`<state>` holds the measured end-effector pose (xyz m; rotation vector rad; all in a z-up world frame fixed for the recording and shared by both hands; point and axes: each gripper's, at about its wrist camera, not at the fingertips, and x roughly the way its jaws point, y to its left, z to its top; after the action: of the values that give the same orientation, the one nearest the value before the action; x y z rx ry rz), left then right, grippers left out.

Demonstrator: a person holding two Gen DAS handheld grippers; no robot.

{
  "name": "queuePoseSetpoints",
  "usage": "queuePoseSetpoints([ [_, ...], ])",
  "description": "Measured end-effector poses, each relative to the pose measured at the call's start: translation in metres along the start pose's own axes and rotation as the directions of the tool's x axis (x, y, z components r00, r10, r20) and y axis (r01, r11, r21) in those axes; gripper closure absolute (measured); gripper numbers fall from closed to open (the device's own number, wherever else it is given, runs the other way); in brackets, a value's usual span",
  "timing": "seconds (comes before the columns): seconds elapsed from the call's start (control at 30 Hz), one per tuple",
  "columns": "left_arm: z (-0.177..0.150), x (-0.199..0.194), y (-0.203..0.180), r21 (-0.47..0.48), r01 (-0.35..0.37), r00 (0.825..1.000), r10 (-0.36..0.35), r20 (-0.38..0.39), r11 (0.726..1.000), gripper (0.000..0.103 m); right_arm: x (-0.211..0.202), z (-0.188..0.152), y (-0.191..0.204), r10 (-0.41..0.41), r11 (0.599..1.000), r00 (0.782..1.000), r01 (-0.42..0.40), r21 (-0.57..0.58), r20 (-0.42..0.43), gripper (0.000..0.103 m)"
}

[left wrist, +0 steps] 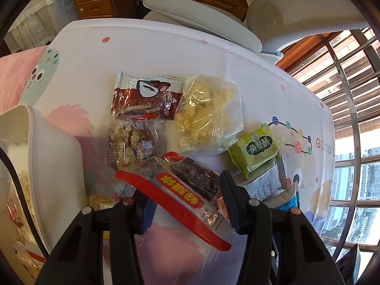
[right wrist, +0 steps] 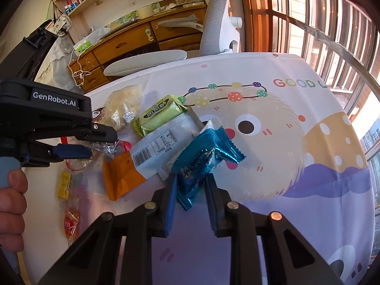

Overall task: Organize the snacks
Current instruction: 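Grasp the red-striped bag with the left gripper and lift it toward the tray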

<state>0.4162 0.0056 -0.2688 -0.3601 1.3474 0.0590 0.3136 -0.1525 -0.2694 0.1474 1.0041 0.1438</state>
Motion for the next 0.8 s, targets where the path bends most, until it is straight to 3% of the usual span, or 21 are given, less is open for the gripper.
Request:
queuePoseSetpoints([
  [0.4,-0.011,-0.029,-0.011,0.065,0.003,1.000,-0.005,0.026,0.998,0.055,-0.010,-0.002,0.001,0.042,0.999,0.998,-0.043,-0.030,-0.055,0.096],
  [0.8,-0.032,-0.088,-0.001,0.127,0.013,0.996,-0.024,0.085,0.992,0.055,-0.048,0.001,0.007,0.030,0.998,0.999,-0.031,-0.053,-0.032,0.100],
])
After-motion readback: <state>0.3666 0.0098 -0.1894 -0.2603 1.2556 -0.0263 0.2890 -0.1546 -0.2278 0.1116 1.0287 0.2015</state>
